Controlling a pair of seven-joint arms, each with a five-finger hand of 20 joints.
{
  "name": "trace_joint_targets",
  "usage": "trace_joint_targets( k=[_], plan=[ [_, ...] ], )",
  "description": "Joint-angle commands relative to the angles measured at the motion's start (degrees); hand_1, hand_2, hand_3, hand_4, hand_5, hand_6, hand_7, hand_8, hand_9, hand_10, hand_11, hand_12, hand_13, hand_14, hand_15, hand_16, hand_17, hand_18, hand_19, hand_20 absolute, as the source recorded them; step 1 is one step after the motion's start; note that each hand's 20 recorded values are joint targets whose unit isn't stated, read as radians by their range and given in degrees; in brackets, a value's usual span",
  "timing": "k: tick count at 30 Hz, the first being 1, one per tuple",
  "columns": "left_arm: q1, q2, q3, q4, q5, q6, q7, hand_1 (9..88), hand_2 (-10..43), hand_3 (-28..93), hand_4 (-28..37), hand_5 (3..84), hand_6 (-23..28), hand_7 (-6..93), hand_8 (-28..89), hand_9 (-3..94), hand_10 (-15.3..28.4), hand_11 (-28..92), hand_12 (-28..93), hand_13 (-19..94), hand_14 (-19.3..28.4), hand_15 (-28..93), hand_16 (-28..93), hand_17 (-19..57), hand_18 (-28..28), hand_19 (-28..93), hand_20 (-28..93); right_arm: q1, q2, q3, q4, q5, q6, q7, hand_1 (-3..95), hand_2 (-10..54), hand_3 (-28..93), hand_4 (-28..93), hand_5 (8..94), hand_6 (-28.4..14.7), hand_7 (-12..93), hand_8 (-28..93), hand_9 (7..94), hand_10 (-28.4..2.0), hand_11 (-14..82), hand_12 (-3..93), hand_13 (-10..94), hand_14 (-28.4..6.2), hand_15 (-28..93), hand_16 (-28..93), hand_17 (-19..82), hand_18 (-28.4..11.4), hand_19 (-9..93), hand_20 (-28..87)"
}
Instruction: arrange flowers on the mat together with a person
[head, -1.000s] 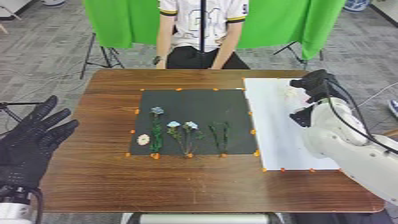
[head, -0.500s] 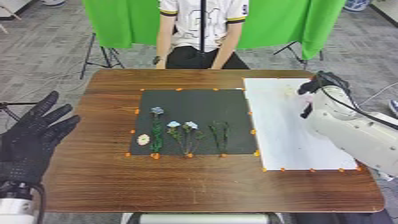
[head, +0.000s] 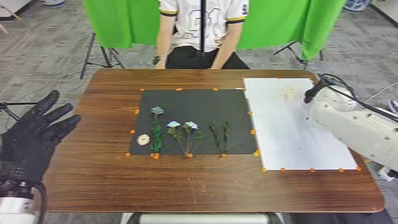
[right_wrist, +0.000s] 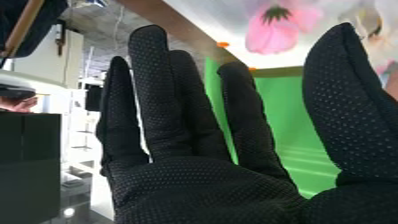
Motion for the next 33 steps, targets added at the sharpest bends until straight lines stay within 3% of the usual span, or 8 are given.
trace_joint_targets(
  k=[1,7,9,13,18,24,27,33],
  plan=[
    [0.9,0.53,0.50,0.32,-0.47,0.27,0.88,19.9,6.3,75,-25.8,30.2,4.4,9.4,-8,28.8,14.4,16,13,19,21.7,41,-3,-8.9,20.3,41,18,0.1,-1.4,-0.9,0.2,-1.2,0.4,-2.2,34.2,-9.5,77,-28,43.9,0.3,12,-12,48.4,-19.9,18.8,16.1,47,-17.3,60,8,13,-22.7,68,13],
    [0.2,0.40,1.10,0.53,-0.80,-0.06,0.94,20.1,6.1,75,-25.6,30.3,4.5,9.4,-8,28.8,14.5,16,13,19,21.7,42,-3,-8.9,20.3,41,18,0.1,-2.7,-1.2,0.9,-1.3,-0.8,-3.4,35.3,-9.5,77,-28,43.6,1.0,13,-12,48.7,-19.0,18.7,16.0,47,-16.6,59,8,12,-22.3,68,13],
    [0.7,0.95,1.04,0.57,-1.85,-0.20,2.25,20.1,6.1,75,-25.5,30.6,4.7,9.5,-8,28.8,14.5,16,13,19,21.6,42,-4,-9.0,20.3,41,18,0.1,-3.0,-1.4,1.2,-1.5,-0.7,-3.7,36.3,-9.5,77,-28,45.8,1.6,13,-12,50.1,-18.5,18.6,15.9,48,-16.4,59,8,12,-22.2,68,13],
    [0.4,0.41,1.18,0.54,-1.31,-0.28,1.91,20.1,6.2,75,-25.4,30.8,4.9,9.6,-8,28.9,14.6,17,13,19,21.7,42,-4,-8.9,20.2,41,18,0.0,-3.5,-1.8,1.8,-2.3,-1.4,-3.9,38.7,-9.5,77,-28,50.4,3.5,16,-14,54.8,-16.8,19.5,15.6,52,-14.8,57,8,13,-21.4,67,14],
    [0.7,0.39,1.31,0.52,-1.27,-0.31,2.46,20.1,6.1,75,-25.3,31.0,5.0,9.4,-8,29.0,14.7,17,13,19,21.7,42,-4,-8.9,20.1,41,18,-0.1,-4.1,-3.2,2.8,-3.2,-0.2,-3.5,48.4,-9.5,71,-28,66.9,5.9,17,-10,69.7,-11.6,21.0,15.7,63,-10.0,50,13,18,-19.7,70,13],
    [1.3,1.05,1.21,0.54,-1.77,0.04,3.75,20.1,6.1,75,-25.3,31.0,5.0,9.5,-8,29.0,14.7,17,13,19,21.7,42,-4,-8.9,20.1,41,18,-0.4,-4.5,-5.0,3.8,-5.2,4.4,-2.9,60.6,-9.5,60,-28,80.7,5.2,19,-3,88.7,-5.7,6.9,32.0,76,-1.2,38,32,25,-17.4,75,12],
    [1.1,0.19,1.08,0.44,-0.96,-0.31,2.83,20.2,6.1,75,-25.3,31.0,5.0,9.4,-8,29.0,14.7,17,13,19,21.6,42,-4,-8.9,20.0,41,18,-1.1,-4.5,-4.7,3.4,-5.5,6.1,-2.9,61.8,-9.5,60,-28,84.5,5.8,22,-1,93.2,-3.9,9.0,33.3,81,0.0,38,33,27,-16.8,77,11],
    [1.9,0.72,0.98,0.32,-1.73,0.11,3.77,20.1,6.0,75,-25.2,31.0,5.0,9.5,-8,29.0,14.7,17,13,19,21.7,42,-4,-8.9,20.0,41,18,-3.7,-3.4,0.0,-1.0,-8.7,9.2,-2.2,61.6,-9.5,62,-28,85.7,5.5,22,-1,93.7,-4.0,10.4,32.8,84,1.0,37,34,28,-16.6,78,11]
  ],
)
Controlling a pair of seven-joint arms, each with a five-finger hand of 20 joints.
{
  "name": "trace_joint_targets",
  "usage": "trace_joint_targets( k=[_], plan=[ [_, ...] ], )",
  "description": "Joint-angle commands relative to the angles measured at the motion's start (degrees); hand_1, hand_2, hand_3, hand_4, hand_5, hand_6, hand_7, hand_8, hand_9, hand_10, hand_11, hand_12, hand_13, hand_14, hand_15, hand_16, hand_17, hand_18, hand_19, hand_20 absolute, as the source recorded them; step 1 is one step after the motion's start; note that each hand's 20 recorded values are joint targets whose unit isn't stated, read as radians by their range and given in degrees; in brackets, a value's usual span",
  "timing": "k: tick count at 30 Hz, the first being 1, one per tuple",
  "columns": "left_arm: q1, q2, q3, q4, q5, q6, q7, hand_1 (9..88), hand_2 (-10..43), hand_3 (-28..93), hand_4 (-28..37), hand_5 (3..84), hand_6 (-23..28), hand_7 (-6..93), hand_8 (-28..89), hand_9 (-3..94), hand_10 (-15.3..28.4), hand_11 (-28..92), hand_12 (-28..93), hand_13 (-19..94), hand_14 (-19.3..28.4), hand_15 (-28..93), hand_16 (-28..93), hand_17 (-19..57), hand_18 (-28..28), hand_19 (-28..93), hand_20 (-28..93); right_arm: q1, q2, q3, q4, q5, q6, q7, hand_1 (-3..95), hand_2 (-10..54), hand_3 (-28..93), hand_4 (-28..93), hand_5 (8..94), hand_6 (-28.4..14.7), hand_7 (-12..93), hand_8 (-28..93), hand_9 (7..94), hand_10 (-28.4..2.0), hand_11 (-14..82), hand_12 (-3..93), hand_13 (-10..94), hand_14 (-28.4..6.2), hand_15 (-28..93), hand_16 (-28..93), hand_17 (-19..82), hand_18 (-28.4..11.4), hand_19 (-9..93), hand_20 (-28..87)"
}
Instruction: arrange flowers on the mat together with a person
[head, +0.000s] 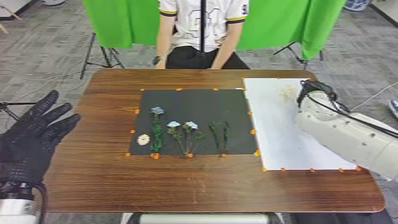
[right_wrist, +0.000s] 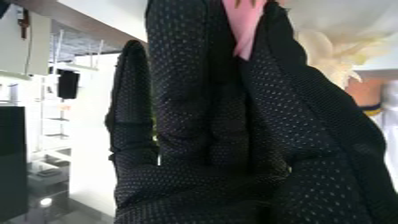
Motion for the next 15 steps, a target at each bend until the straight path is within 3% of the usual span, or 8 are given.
trace_joint_targets(
  k=[1,2,6,8,12,15],
  plan=[
    [1.5,-0.57,-0.26,-0.03,-0.11,-0.12,-0.09,20.1,6.0,75,-25.2,31.0,5.0,9.5,-8,29.0,14.7,17,13,19,21.7,42,-4,-8.9,20.0,41,18,-4.3,0.9,5.9,-5.6,-5.3,2.6,1.2,61.5,-9.5,62,-28,85.7,5.5,22,-1,93.7,-4.0,10.5,32.9,84,1.0,37,34,28,-16.6,78,11],
    [2.3,-0.15,-0.61,-0.19,-0.46,0.13,0.57,20.2,6.0,75,-25.2,31.0,5.0,9.5,-8,29.0,14.6,17,13,19,21.7,42,-4,-8.9,20.0,41,18,-4.8,1.1,7.0,-7.1,-5.4,3.0,1.2,61.4,-9.5,63,-28,85.9,5.3,22,-1,93.7,-4.0,10.7,32.9,84,1.0,37,34,28,-16.8,78,11],
    [3.0,0.00,-1.02,-0.39,-0.90,0.55,1.03,20.3,6.0,75,-25.2,31.0,5.0,9.5,-8,29.0,14.7,17,13,19,21.6,42,-4,-8.9,20.0,41,18,-5.5,2.3,8.8,-13.8,-7.6,4.2,-0.1,61.3,-9.5,64,-28,86.0,4.5,22,0,93.7,-4.3,11.6,32.8,85,0.8,37,35,29,-17.2,79,11],
    [2.5,-0.63,-1.19,-0.46,-0.31,0.21,-0.08,20.3,6.0,75,-25.2,31.0,5.0,9.5,-8,29.0,14.7,17,13,19,21.6,42,-4,-8.9,20.0,41,18,-5.9,2.1,10.0,-16.8,-7.7,4.8,-1.6,61.4,-9.5,64,-28,86.0,4.0,22,0,93.7,-4.5,11.6,33.2,85,0.6,38,35,29,-17.3,79,11],
    [2.6,0.03,-1.42,-0.60,-0.71,0.61,0.02,20.4,6.0,75,-25.1,31.0,5.1,9.5,-8,29.0,14.6,17,13,19,21.7,42,-4,-8.9,20.0,41,18,-5.8,0.6,10.3,-21.4,-7.1,4.1,-5.1,61.6,-9.5,65,-28,86.1,3.7,22,0,93.7,-4.9,11.6,33.5,85,0.3,38,35,28,-17.4,79,11],
    [1.6,-0.44,-1.30,-0.57,-0.09,0.23,-1.26,20.3,6.0,75,-25.1,31.1,5.0,9.5,-8,29.0,14.6,17,13,19,21.7,42,-4,-8.9,20.0,41,18,-6.1,-1.1,9.7,-24.0,-6.8,4.2,-7.2,61.7,-9.5,65,-28,86.1,3.7,22,0,93.7,-5.0,11.5,33.5,85,0.1,38,35,28,-17.6,79,11]
  ],
)
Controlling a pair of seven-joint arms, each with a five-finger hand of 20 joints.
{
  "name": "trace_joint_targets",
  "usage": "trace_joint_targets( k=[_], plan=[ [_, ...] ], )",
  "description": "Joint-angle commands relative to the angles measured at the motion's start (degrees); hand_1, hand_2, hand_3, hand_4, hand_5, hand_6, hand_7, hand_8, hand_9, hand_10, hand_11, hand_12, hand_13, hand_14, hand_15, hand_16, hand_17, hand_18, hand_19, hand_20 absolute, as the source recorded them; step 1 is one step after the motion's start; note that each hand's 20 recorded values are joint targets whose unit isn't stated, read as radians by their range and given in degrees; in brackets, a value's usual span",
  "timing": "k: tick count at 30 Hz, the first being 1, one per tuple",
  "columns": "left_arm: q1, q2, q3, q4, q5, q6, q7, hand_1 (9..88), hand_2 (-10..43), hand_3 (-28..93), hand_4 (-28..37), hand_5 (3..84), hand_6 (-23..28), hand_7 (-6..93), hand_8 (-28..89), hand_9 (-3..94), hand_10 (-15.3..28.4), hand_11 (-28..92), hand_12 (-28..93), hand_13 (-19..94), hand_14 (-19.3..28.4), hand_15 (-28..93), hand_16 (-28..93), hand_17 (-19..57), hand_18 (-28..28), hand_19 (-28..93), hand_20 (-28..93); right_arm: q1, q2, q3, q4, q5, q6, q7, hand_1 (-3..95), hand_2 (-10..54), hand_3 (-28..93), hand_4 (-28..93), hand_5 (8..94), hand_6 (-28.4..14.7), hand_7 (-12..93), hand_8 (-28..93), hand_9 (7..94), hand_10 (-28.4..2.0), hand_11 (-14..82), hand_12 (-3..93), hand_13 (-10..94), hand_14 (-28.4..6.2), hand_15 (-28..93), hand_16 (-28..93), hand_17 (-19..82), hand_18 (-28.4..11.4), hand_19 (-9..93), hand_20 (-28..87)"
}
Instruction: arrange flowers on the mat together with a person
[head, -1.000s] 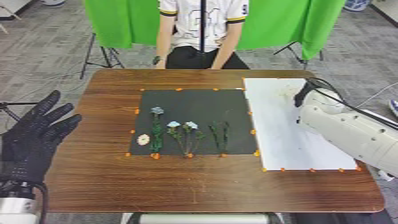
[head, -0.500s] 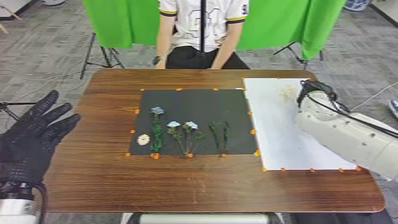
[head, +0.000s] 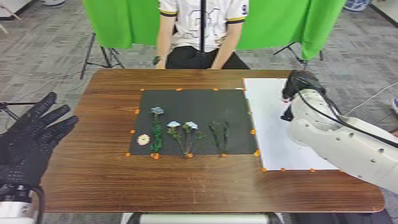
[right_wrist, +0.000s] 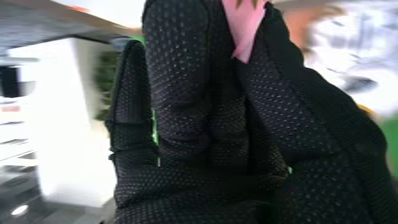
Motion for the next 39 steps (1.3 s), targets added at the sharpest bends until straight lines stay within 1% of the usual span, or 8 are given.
trace_joint_targets(
  k=[1,11,21,23,25,29,31,39],
  plan=[
    [-0.2,-0.40,-0.14,-0.33,0.30,0.11,-1.74,20.3,6.0,75,-25.1,31.1,5.1,9.5,-8,29.0,14.6,17,13,19,21.6,42,-4,-9.0,20.0,41,18,1.7,-4.6,-0.8,-7.4,0.1,0.8,-6.5,61.6,-9.5,65,-28,86.1,3.6,22,0,93.7,-4.9,11.4,33.5,85,0.0,38,35,28,-17.6,79,11],
    [-3.0,-2.07,0.75,0.23,2.07,-1.27,-5.08,20.4,5.9,75,-25.1,31.1,5.1,9.6,-8,29.0,14.7,17,13,19,21.7,42,-4,-9.0,20.0,41,18,5.9,-14.7,-10.1,-2.9,2.5,0.6,-7.4,61.4,-9.5,66,-28,84.7,3.3,23,1,93.7,-5.1,10.7,35.0,83,-0.7,41,35,27,-17.8,79,11],
    [-3.8,-2.30,1.26,0.70,2.85,-2.39,-5.88,20.5,5.9,75,-25.1,31.1,5.1,9.5,-8,29.0,14.7,17,13,19,21.6,42,-4,-8.9,19.9,41,18,6.1,-17.0,-14.0,-0.8,1.5,-1.1,-5.2,60.6,-9.5,66,-28,83.5,3.2,25,0,93.6,-5.0,10.0,36.2,82,-0.9,42,34,26,-18.1,79,11],
    [-4.3,-3.09,1.08,0.79,3.48,-2.88,-6.81,20.4,5.9,75,-25.1,31.1,5.2,9.5,-8,29.0,14.7,17,13,19,21.6,42,-4,-8.9,19.9,41,18,5.4,-16.6,-13.8,-1.1,1.4,-1.9,-4.9,60.5,-9.5,67,-28,83.3,3.2,25,0,93.5,-5.2,10.0,36.3,82,-1.1,42,34,26,-18.2,79,11],
    [-3.4,-2.52,0.87,0.71,2.89,-2.48,-6.09,20.4,5.9,75,-25.1,31.1,5.2,9.5,-8,29.0,14.7,17,13,19,21.6,42,-4,-8.9,19.9,41,18,5.1,-16.1,-14.2,-1.4,0.8,-2.2,-4.4,60.3,-9.5,67,-28,83.0,3.2,25,0,93.2,-5.4,9.9,36.4,81,-1.3,43,33,26,-18.2,79,11],
    [-3.4,-2.50,1.09,0.75,2.99,-2.78,-6.24,20.4,5.9,75,-25.1,31.3,5.2,9.4,-8,29.0,14.7,17,13,19,21.6,42,-4,-9.0,19.9,41,18,4.7,-15.9,-14.3,-1.4,1.0,-2.9,-3.9,60.1,-9.5,67,-28,82.2,3.3,25,-1,92.2,-6.0,9.8,36.5,80,-1.6,43,33,24,-18.4,79,11],
    [-3.0,-1.69,1.26,0.80,2.50,-2.50,-5.24,20.5,6.0,75,-25.1,31.3,5.2,9.4,-8,29.1,14.7,17,13,19,21.6,42,-4,-9.0,19.9,41,18,4.3,-15.8,-13.8,-1.6,1.2,-3.8,-3.9,60.1,-9.5,67,-28,81.7,3.3,24,-1,91.8,-6.1,9.7,36.4,79,-1.7,44,33,24,-18.4,79,11],
    [-3.3,-1.46,1.39,0.83,2.37,-2.35,-5.43,20.5,6.0,75,-24.9,31.2,5.1,9.5,-8,29.1,14.7,17,13,19,21.6,42,-4,-9.0,19.9,41,18,4.7,-15.1,-13.7,-2.9,2.1,-4.5,-3.7,54.4,-9.5,68,-28,76.5,2.1,22,-3,82.2,-9.3,12.1,32.0,69,-4.8,49,28,20,-20.2,77,13]
  ],
)
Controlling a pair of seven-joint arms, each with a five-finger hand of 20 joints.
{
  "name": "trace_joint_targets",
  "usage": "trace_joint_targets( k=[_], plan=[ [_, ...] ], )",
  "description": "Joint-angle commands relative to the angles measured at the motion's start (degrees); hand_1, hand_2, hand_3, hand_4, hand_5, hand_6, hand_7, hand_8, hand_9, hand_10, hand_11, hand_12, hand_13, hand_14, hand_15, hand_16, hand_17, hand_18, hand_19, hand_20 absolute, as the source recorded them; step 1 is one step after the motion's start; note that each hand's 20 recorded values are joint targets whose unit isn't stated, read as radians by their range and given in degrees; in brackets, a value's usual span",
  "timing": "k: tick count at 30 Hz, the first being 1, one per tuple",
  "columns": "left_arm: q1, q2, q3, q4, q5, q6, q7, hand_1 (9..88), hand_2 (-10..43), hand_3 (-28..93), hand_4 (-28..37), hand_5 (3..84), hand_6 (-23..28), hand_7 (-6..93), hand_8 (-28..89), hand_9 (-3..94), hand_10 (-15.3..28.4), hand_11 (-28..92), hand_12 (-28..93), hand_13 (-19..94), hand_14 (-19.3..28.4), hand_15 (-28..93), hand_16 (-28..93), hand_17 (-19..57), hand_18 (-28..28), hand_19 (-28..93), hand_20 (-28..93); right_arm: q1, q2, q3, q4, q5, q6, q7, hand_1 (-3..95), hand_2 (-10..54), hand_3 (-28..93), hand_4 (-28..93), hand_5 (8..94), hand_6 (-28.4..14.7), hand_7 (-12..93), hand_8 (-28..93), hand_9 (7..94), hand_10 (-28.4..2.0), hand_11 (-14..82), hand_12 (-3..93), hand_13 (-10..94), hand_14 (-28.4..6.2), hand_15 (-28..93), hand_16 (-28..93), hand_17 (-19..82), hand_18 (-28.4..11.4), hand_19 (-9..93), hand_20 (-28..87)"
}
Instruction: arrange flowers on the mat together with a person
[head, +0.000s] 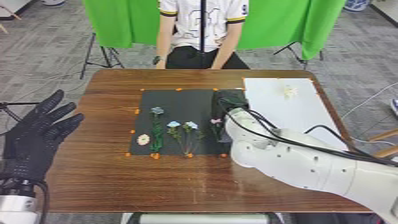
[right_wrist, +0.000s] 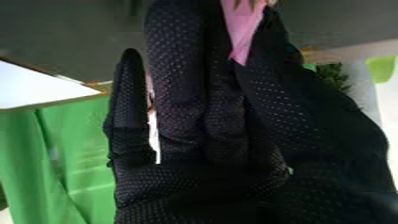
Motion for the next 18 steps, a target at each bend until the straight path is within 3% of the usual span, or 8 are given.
trace_joint_targets(
  k=[1,5,10,12,13,15,17,18],
  plan=[
    [0.9,0.62,0.53,0.37,-0.55,0.01,0.48,20.5,6.0,75,-24.9,31.2,5.1,9.6,-8,29.1,14.7,17,13,19,21.6,42,-4,-9.0,19.9,41,18,1.2,1.1,-0.2,-1.4,0.4,0.0,0.7,53.3,-9.5,69,-28,75.5,1.7,21,-3,79.7,-10.1,15.2,29.2,68,-6.1,51,26,19,-20.6,77,14],
    [1.7,1.46,0.51,0.29,-1.39,0.67,1.72,20.5,6.0,75,-25.0,31.2,5.2,9.5,-8,29.1,14.7,17,13,19,21.6,42,-4,-9.0,19.9,41,18,1.5,1.5,0.1,-2.0,0.6,-0.3,0.4,45.8,-9.5,75,-28,70.9,0.9,19,-6,71.0,-14.0,25.6,17.5,63,-10.9,57,18,18,-22.1,76,16],
    [0.0,-1.79,0.91,0.22,0.97,-0.52,-1.01,20.5,6.0,75,-24.9,31.3,5.3,9.4,-8,29.1,14.7,17,13,19,21.7,42,-4,-9.0,19.9,41,18,1.9,1.6,0.5,-2.7,0.3,-1.0,0.4,41.0,-9.5,77,-28,69.2,0.9,18,-14,68.4,-15.4,25.4,17.0,60,-12.5,61,15,18,-23.1,76,17],
    [-0.4,-2.40,0.95,0.22,1.52,-0.92,-1.60,20.5,6.0,75,-24.8,31.3,5.2,9.5,-8,29.0,14.7,17,13,19,21.7,42,-4,-8.9,19.9,41,18,2.4,1.9,-0.2,-3.0,-0.2,-0.2,0.2,40.4,-9.5,77,-28,69.2,0.9,19,-14,67.4,-15.5,25.5,17.1,59,-12.9,62,15,18,-23.4,76,17],
    [-0.2,-2.16,1.02,0.17,1.36,-0.71,-1.25,20.5,6.0,75,-24.8,31.3,5.2,9.5,-8,29.0,14.7,17,13,19,21.7,42,-4,-8.9,19.9,41,18,2.4,2.1,0.0,-3.5,0.1,-0.1,0.3,40.0,-9.5,77,-28,69.2,0.7,19,-14,66.9,-15.6,25.6,17.1,58,-13.1,62,14,18,-23.5,76,17],
    [-1.6,-4.62,1.18,0.15,3.20,-1.90,-3.42,20.5,6.1,75,-24.8,31.2,5.2,9.5,-8,29.1,14.7,17,13,19,21.7,42,-4,-8.9,19.9,41,18,2.7,2.5,0.0,-4.3,-0.2,0.2,0.6,39.6,-9.5,77,-28,69.0,0.6,18,-14,66.5,-15.7,25.7,17.0,58,-13.3,63,14,18,-23.7,77,17],
    [-2.0,-5.86,1.08,0.05,4.09,-2.44,-4.55,20.5,6.1,75,-24.8,31.3,5.2,9.5,-8,29.0,14.8,17,13,19,21.6,42,-4,-8.9,19.9,41,18,2.8,2.8,0.1,-4.8,-0.5,0.3,0.5,38.9,-9.5,77,-28,69.0,0.6,18,-14,66.3,-15.9,25.7,17.0,57,-13.6,63,14,18,-24.0,77,18],
    [-2.1,-5.87,1.13,0.11,4.10,-2.44,-4.52,20.5,6.2,75,-24.8,31.3,5.2,9.5,-8,29.0,14.7,17,13,19,21.6,42,-4,-8.9,20.0,41,18,3.3,2.9,-0.2,-5.1,-0.5,0.7,0.5,38.6,-9.5,77,-28,69.9,0.7,18,-14,66.0,-16.0,25.6,16.9,57,-13.7,63,14,18,-24.1,77,18]
  ],
)
